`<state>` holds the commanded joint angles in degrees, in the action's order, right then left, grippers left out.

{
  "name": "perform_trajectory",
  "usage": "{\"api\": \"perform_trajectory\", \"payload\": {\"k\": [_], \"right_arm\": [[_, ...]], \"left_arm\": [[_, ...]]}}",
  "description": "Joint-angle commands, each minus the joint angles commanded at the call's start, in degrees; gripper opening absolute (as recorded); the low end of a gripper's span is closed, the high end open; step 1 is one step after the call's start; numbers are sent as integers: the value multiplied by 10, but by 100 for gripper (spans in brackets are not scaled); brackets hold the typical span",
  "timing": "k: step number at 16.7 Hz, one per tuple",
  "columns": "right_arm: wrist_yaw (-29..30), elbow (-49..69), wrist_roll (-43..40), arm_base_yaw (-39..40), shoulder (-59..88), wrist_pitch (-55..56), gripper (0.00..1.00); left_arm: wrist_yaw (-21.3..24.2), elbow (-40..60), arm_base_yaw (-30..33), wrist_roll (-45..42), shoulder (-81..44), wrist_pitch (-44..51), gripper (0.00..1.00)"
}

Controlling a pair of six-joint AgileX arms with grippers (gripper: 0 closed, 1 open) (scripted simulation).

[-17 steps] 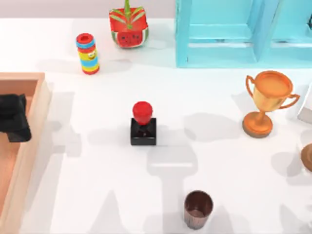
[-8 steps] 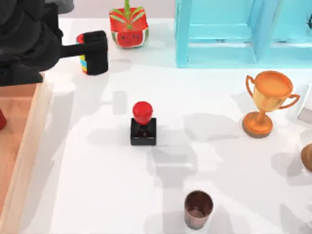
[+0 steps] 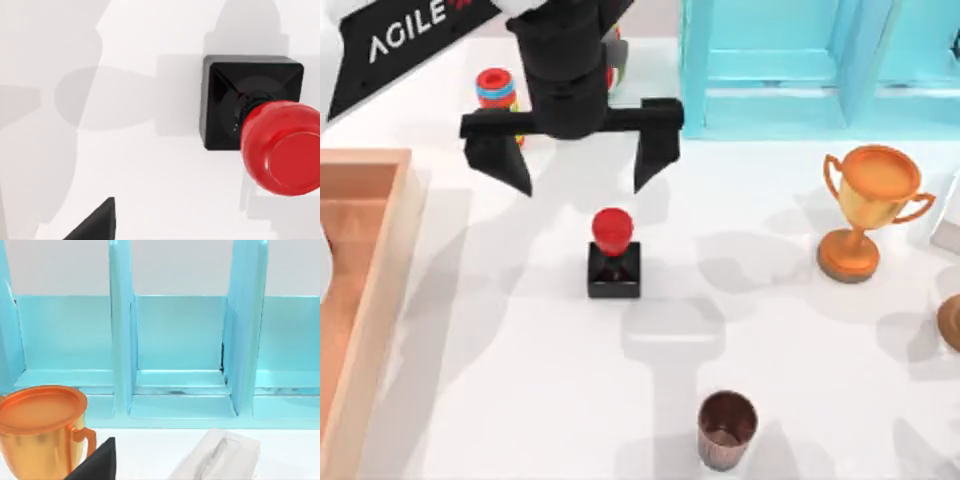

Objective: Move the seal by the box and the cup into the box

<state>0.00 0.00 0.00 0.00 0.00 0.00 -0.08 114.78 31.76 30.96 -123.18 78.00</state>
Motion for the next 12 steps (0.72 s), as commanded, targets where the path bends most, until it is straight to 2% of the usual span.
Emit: {"api": "perform_trajectory", "payload": {"k": [4,12], "right_arm": [[0,0,0,0,0,0,100],[0,0,0,0,0,0,100]], "left_arm": [[3,77,23,14,-69,42,100],[3,71,22,14,-73,34,100]]}}
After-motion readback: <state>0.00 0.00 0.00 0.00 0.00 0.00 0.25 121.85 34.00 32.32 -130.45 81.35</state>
